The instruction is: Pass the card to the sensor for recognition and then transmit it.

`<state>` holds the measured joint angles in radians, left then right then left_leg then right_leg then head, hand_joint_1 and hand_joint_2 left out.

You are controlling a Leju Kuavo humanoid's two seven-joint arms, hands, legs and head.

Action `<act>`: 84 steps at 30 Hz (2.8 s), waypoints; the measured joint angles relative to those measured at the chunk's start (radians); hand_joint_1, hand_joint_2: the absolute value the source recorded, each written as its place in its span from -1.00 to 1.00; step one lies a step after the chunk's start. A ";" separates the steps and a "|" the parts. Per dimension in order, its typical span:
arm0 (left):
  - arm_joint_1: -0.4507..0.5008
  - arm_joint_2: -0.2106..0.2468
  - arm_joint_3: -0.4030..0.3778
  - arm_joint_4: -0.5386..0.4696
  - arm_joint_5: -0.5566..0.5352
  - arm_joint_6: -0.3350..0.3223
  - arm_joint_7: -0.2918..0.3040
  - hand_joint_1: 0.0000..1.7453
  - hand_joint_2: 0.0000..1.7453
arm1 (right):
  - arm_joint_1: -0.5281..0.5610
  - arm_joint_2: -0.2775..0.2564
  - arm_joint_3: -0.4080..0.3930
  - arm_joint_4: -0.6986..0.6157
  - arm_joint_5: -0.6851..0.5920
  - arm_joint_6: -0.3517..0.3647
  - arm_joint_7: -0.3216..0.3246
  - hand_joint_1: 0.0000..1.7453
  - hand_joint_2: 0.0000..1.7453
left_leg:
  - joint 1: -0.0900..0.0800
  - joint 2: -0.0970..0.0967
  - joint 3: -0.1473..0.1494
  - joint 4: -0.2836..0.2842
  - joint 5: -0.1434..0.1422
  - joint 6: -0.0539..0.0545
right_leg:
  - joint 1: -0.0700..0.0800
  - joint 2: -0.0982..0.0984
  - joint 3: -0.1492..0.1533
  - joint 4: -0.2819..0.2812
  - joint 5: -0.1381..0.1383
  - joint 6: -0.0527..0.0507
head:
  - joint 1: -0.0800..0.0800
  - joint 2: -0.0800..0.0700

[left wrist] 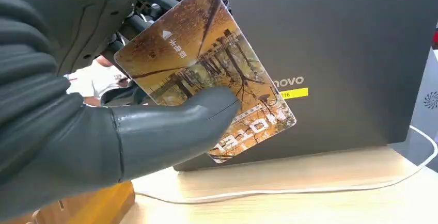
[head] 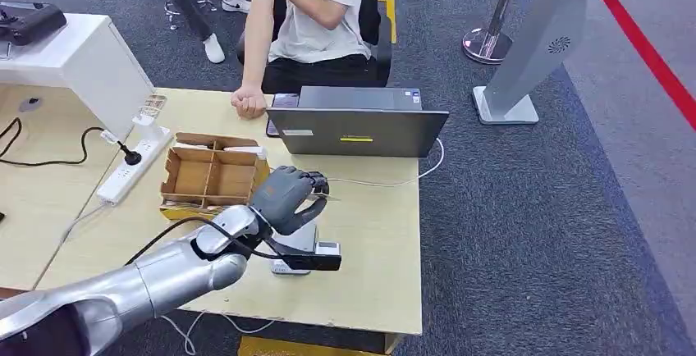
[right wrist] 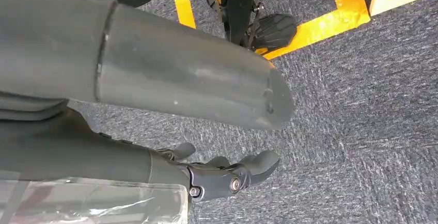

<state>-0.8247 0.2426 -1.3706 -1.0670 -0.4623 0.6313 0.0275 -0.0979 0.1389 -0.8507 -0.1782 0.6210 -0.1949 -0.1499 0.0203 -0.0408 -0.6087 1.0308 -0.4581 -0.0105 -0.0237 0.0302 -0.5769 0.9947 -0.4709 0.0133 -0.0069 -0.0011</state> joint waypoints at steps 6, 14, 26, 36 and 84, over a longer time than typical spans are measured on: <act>0.000 0.000 0.000 0.000 0.000 0.000 0.000 1.00 1.00 | 0.000 0.000 0.000 0.000 0.000 0.000 0.000 -1.00 -1.00 | 0.000 0.000 0.000 0.000 0.000 0.000 | 0.000 0.000 0.000 0.000 0.000 0.000 | 0.000 0.000; 0.000 0.000 0.000 0.000 0.000 0.000 0.000 1.00 1.00 | 0.000 0.000 0.000 0.000 0.000 0.000 0.000 -1.00 -1.00 | 0.000 0.000 0.000 0.000 0.000 0.000 | 0.000 0.000 0.000 0.000 0.000 0.000 | 0.000 0.000; 0.000 0.000 0.000 0.000 0.000 0.000 0.000 1.00 1.00 | 0.000 0.000 0.000 0.000 0.000 0.000 0.000 -1.00 -1.00 | 0.000 0.000 0.000 0.000 0.000 0.000 | 0.000 0.000 0.000 0.000 0.000 0.000 | 0.000 0.000; 0.000 0.000 0.000 0.000 0.002 -0.006 0.005 1.00 1.00 | 0.000 0.000 0.000 0.000 0.000 0.000 0.000 -1.00 -1.00 | 0.000 0.000 0.000 0.000 0.000 0.000 | 0.000 0.000 0.000 0.000 0.000 0.000 | 0.000 0.000; 0.426 -0.398 1.023 0.529 -0.649 0.076 -0.367 1.00 1.00 | 0.008 -0.103 -0.045 -0.003 -0.013 0.038 0.097 -1.00 -1.00 | -0.006 0.000 0.007 -0.001 -0.002 0.005 | -0.005 -0.002 0.008 0.000 -0.003 0.005 | 0.002 0.000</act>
<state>-0.3991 -0.1553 -0.3471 -0.5375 -1.1112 0.7073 -0.3391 -0.0897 0.0362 -0.8961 -0.1812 0.6085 -0.1568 -0.0530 0.0145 -0.0410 -0.6019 1.0302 -0.4602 -0.0054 -0.0286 0.0286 -0.5687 0.9942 -0.4735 0.0181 -0.0053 -0.0011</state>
